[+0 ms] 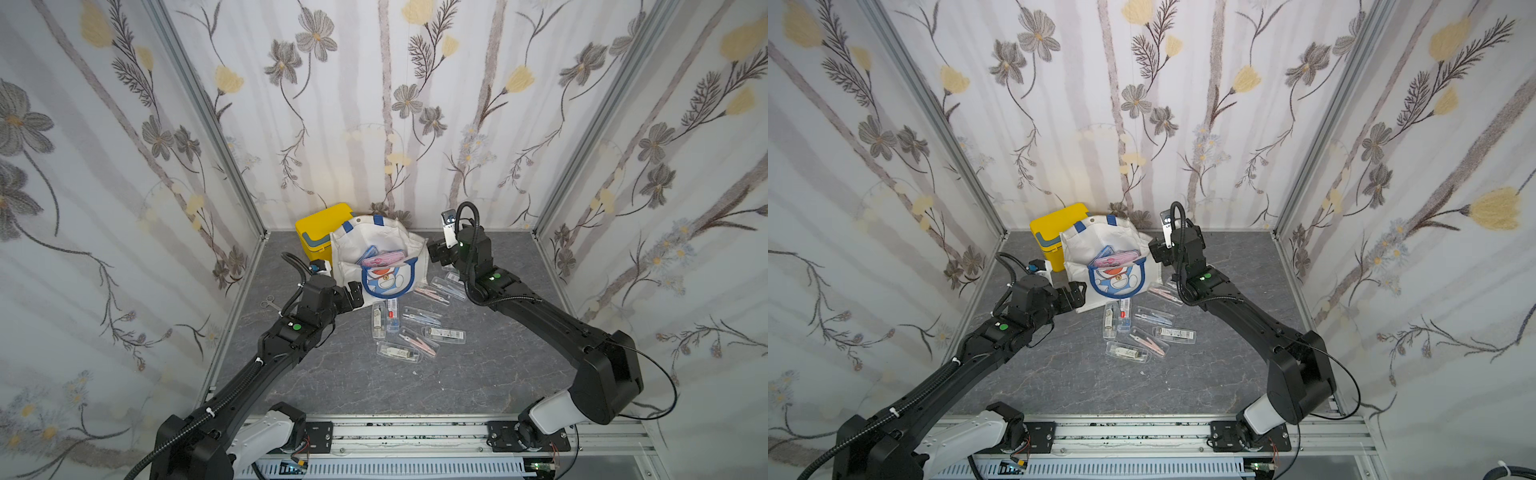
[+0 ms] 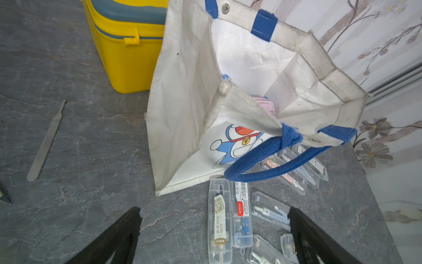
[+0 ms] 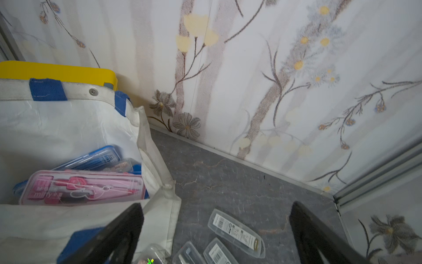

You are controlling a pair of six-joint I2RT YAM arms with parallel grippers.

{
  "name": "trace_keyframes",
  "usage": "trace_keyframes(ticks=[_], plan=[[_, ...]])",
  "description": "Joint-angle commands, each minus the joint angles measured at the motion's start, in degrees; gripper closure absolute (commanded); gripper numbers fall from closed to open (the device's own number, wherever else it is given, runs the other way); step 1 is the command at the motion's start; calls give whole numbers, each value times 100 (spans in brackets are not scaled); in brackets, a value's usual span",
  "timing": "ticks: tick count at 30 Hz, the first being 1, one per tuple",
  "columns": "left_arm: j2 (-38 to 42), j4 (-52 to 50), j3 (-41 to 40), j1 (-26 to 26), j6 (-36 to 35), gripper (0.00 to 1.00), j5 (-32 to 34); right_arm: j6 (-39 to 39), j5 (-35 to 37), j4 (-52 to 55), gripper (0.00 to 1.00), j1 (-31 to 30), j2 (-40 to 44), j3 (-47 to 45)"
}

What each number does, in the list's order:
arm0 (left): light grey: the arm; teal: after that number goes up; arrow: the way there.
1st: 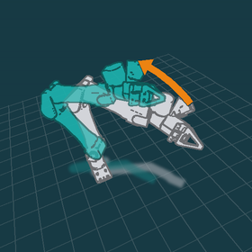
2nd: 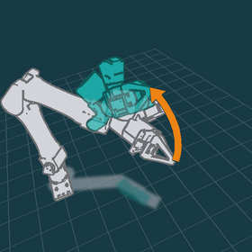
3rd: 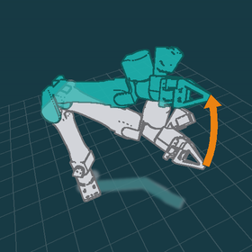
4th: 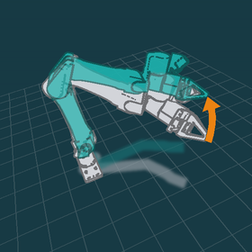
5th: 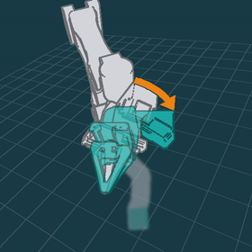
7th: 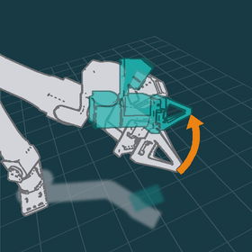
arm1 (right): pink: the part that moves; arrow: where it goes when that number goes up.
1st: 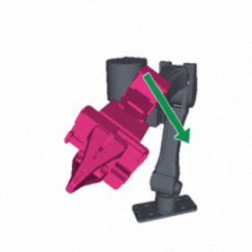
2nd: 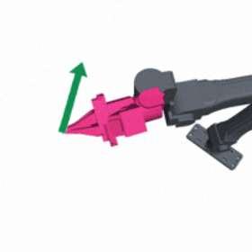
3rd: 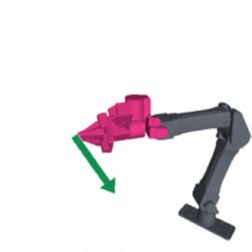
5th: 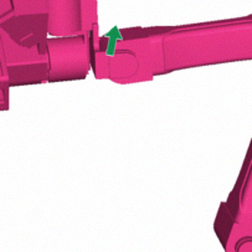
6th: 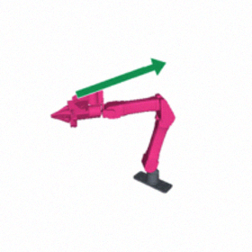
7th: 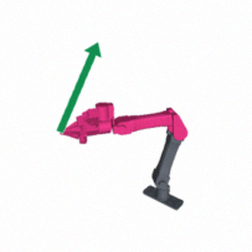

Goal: Put the compass set into the canvas bag
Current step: Pick up the compass set at the center of the board.

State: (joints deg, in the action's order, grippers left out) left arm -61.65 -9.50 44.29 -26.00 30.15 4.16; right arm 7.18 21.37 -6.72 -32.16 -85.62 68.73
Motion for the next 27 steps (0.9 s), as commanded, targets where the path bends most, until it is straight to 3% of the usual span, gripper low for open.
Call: trace_keyframes(ticks=[1, 15, 27], plan=[[-233, -70, 108, -131, 130, 0, -96, -725, 87, -11, 1, 52, 306, -494], [-1019, 306, -381, -1205, 1167, 0, 95, -1160, -211, -72, 1, 339, 565, -1596], [-2458, 219, -104, -1401, 1565, 5, 223, -1185, -370, -88, 0, 460, 415, -1746]])
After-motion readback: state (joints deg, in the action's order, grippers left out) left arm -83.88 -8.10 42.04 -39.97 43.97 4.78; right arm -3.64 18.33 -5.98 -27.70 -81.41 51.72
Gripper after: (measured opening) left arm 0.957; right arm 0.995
